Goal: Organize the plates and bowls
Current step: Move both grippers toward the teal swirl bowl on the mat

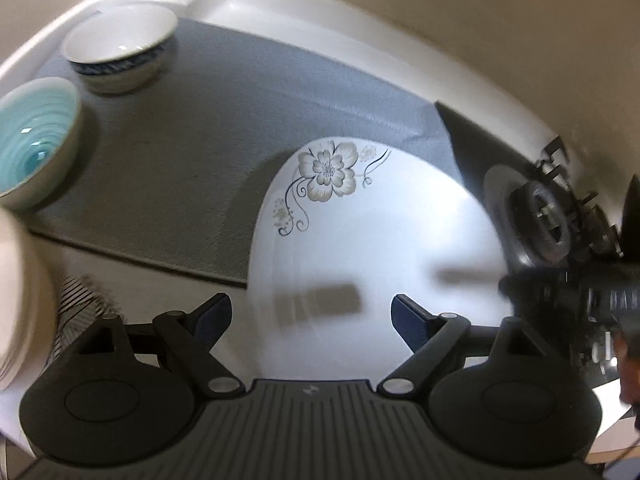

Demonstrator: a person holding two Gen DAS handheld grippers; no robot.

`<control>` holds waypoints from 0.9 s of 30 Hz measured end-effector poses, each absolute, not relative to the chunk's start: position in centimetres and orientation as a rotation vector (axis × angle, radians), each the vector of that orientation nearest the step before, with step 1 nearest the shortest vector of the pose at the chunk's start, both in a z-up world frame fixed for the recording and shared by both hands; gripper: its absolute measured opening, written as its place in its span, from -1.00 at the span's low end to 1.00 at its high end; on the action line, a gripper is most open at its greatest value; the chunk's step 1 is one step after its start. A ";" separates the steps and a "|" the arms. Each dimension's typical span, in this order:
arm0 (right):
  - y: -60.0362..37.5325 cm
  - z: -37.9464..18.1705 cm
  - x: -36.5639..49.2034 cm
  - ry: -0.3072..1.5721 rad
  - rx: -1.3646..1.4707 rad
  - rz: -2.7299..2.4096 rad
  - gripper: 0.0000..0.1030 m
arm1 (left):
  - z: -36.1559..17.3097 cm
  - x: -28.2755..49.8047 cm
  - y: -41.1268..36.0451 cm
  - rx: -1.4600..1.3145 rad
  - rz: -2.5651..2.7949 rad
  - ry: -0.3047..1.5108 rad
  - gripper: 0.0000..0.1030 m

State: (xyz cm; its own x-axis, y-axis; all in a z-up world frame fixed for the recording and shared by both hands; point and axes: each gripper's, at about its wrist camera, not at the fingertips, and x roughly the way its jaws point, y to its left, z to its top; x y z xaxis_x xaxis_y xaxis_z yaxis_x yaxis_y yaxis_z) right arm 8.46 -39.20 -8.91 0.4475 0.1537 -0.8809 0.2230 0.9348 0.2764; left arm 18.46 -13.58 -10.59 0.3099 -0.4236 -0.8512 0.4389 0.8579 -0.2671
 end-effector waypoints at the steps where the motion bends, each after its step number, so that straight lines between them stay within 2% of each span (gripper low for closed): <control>1: -39.2 -8.0 8.6 1.095 0.373 -0.038 0.44 | -10.1 18.0 -13.2 0.010 -0.569 1.104 0.82; 3: -38.6 -6.2 9.3 1.043 0.357 0.007 0.44 | -9.0 17.1 -12.2 0.007 -0.542 1.071 0.93; 10: -32.6 -4.0 14.3 0.925 0.330 0.349 0.45 | -5.1 14.2 -8.8 0.032 -0.344 0.966 1.00; 18: -25.2 -5.9 18.3 1.031 0.313 0.523 0.45 | -4.9 13.5 -2.8 -0.041 -0.131 0.999 1.00; 27: -17.6 -7.7 21.1 1.102 0.274 0.403 0.45 | -4.9 18.0 6.5 -0.111 -0.164 0.989 1.00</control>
